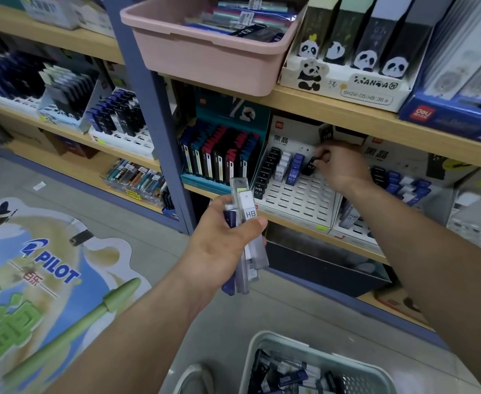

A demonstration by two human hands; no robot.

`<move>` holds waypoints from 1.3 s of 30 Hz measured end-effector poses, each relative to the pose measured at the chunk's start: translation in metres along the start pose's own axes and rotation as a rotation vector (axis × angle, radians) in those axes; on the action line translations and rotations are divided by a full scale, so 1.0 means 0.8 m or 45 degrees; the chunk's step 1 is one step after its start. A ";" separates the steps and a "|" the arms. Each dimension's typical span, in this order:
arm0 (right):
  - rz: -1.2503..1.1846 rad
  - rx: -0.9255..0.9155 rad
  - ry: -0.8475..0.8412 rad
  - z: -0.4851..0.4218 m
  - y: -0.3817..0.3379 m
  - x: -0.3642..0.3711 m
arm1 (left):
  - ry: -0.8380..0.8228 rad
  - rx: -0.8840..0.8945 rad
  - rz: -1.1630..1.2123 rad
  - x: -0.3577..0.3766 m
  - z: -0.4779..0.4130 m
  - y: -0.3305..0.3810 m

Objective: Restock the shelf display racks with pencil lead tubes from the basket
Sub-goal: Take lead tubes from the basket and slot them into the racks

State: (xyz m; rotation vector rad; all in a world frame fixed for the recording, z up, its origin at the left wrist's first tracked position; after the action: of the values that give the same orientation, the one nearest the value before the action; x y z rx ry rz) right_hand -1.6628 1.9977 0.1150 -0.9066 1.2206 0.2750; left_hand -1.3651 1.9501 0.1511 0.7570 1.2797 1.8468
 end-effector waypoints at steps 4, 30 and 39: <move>0.036 -0.010 0.035 0.002 -0.004 0.001 | -0.005 0.017 -0.002 -0.003 -0.002 -0.004; -1.071 -0.090 -0.434 0.225 -0.098 -0.015 | -0.300 0.093 -0.062 0.036 0.015 -0.022; -1.259 0.007 -0.281 0.240 -0.043 -0.029 | -0.355 0.040 -0.081 0.064 0.007 -0.022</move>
State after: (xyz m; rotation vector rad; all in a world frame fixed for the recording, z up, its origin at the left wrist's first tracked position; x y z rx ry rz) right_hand -1.5176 2.1215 0.1623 -1.3232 0.4664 -0.4132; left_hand -1.3839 2.0000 0.1389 0.9431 1.1407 1.6086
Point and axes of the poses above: each hand's wrist, its own z-axis away from the middle knuckle, its own x-axis out of the palm, y = z × x, the point moved 2 cm from there along -z, towards the middle knuckle, and after that the axes turned 11 degrees about -y, right-handed, at the moved point
